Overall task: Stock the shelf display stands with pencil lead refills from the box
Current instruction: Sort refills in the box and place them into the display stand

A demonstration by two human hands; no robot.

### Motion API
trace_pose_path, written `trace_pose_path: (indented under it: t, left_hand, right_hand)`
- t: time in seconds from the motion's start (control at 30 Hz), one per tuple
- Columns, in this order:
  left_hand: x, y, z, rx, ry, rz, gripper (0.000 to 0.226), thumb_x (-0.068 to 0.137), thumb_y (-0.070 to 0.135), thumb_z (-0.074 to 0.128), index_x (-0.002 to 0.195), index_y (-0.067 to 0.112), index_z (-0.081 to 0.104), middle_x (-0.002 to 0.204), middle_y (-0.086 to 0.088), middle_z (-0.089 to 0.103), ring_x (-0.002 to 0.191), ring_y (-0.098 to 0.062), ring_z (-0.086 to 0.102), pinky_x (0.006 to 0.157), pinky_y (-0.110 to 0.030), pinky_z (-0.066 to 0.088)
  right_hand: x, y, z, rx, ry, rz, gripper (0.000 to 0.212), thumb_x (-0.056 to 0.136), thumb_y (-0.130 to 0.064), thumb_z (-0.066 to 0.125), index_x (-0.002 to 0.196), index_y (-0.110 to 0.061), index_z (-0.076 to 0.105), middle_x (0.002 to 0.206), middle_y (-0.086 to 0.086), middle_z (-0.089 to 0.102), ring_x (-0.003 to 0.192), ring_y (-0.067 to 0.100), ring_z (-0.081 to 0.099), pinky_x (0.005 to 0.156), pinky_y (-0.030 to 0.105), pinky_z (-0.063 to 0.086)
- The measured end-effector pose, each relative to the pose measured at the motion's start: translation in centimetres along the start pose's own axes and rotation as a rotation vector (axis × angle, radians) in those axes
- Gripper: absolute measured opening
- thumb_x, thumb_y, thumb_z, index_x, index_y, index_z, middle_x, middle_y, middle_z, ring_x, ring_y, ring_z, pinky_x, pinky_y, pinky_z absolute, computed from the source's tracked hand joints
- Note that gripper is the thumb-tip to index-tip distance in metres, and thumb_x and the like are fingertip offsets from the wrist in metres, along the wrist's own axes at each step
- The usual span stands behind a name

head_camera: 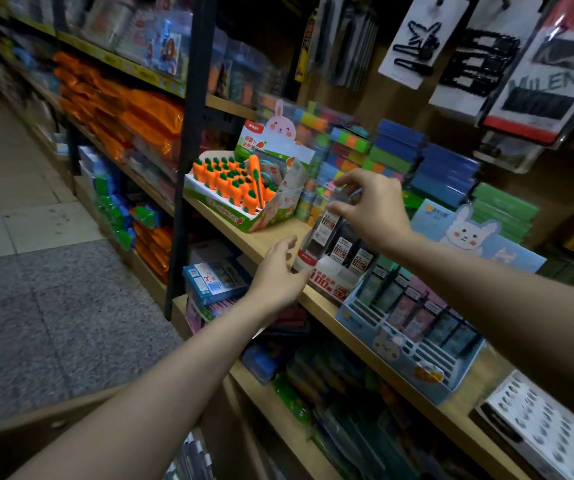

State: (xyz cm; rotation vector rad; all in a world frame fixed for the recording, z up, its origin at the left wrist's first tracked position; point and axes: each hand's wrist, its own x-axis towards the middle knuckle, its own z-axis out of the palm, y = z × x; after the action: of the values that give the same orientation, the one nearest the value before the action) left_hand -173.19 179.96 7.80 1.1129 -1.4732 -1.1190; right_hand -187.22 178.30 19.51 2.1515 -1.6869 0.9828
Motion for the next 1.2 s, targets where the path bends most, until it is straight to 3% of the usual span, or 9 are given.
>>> trace_pose_path:
  t: [0.13,0.27,0.47,0.57,0.7,0.87,1.0,1.1,1.2]
  left_hand:
    - [0.1,-0.6,0.4,0.04,-0.023,0.029,0.058,0.091,0.014,0.063,0.143,0.022,0.041,0.142,-0.002,0.047,0.128,-0.017,0.048,0.106,-0.043,0.043]
    - [0.1,-1.2,0.7,0.039,-0.013,0.052,0.061,0.089,0.018,0.066,0.144,0.024,0.04,0.141,0.0,0.046,0.127,-0.017,0.049,0.106,-0.043,0.044]
    - [-0.9,-1.5,0.2,-0.008,-0.069,0.09,0.073,0.088,0.008,0.065,0.149,0.027,0.031,0.14,0.009,0.046,0.129,-0.008,0.045,0.11,-0.035,0.039]
    - [-2.6,-1.6,-1.1,-0.015,-0.03,0.182,0.052,0.092,0.014,0.063,0.137,0.032,0.046,0.125,0.02,0.054,0.109,0.009,0.052,0.097,-0.025,0.047]
    - [-6.7,-2.8,-3.7,0.011,0.062,0.173,0.012,0.092,0.016,0.064,0.103,0.021,0.065,0.093,0.006,0.069,0.09,-0.009,0.065,0.078,-0.021,0.052]
    - [-15.3,-10.0,-6.7,0.142,0.122,-0.17,0.009,0.087,0.001,0.067,0.096,0.0,0.066,0.084,-0.01,0.066,0.076,-0.015,0.059,0.075,-0.025,0.048]
    - [-23.2,-18.7,-8.3,0.203,0.361,-0.557,0.011,0.084,0.0,0.068,0.092,0.005,0.064,0.08,-0.008,0.064,0.074,-0.015,0.055,0.075,-0.03,0.044]
    - [-27.6,-24.1,-7.3,0.146,0.55,-0.817,0.013,0.086,0.008,0.068,0.09,0.013,0.057,0.083,-0.006,0.058,0.082,-0.022,0.056,0.075,-0.028,0.042]
    - [-30.5,-28.2,-5.7,0.183,0.528,-0.974,0.008,0.086,0.01,0.067,0.092,0.008,0.061,0.083,-0.012,0.059,0.088,-0.026,0.058,0.074,-0.025,0.042]
  right_hand:
    - [-0.5,0.4,2.0,-0.041,-0.039,-0.019,0.027,0.073,-0.029,0.084,0.092,-0.014,0.071,0.086,-0.001,0.068,0.079,0.014,0.062,0.073,0.032,0.054]
    - [-1.2,0.1,2.8,-0.209,-0.059,-0.089,0.023,0.076,-0.033,0.08,0.088,-0.017,0.07,0.093,0.001,0.068,0.088,0.02,0.063,0.071,0.031,0.049]
    - [-2.0,-1.0,1.2,-0.326,-0.079,-0.094,0.03,0.089,-0.042,0.065,0.107,-0.02,0.073,0.119,0.004,0.062,0.108,0.024,0.059,0.087,0.041,0.047]
    - [-3.1,-1.7,-0.7,-0.127,0.012,-0.092,0.026,0.092,-0.03,0.061,0.111,-0.016,0.071,0.111,0.003,0.062,0.09,0.019,0.062,0.081,0.039,0.051]
    - [-8.7,-4.3,-0.3,0.174,-0.028,-0.139,0.011,0.086,-0.014,0.065,0.092,-0.016,0.073,0.084,-0.002,0.067,0.068,0.007,0.059,0.067,0.022,0.048]
    - [-18.0,-8.1,6.8,0.426,-0.494,-0.075,0.01,0.084,-0.014,0.068,0.087,-0.021,0.074,0.077,-0.012,0.068,0.072,0.0,0.061,0.066,0.006,0.04]
    - [-25.0,-9.1,14.1,0.407,-0.891,0.07,0.011,0.086,-0.011,0.066,0.089,-0.015,0.076,0.087,0.001,0.074,0.076,0.006,0.062,0.068,0.016,0.043]
    - [-30.2,-9.3,18.5,0.356,-1.06,0.237,0.013,0.088,-0.011,0.062,0.088,-0.013,0.075,0.095,0.006,0.074,0.082,0.01,0.062,0.073,0.02,0.046]
    - [-34.7,-8.7,21.7,0.309,-1.152,0.385,0.012,0.09,-0.019,0.063,0.093,-0.012,0.073,0.098,0.006,0.072,0.085,0.013,0.062,0.073,0.022,0.046]
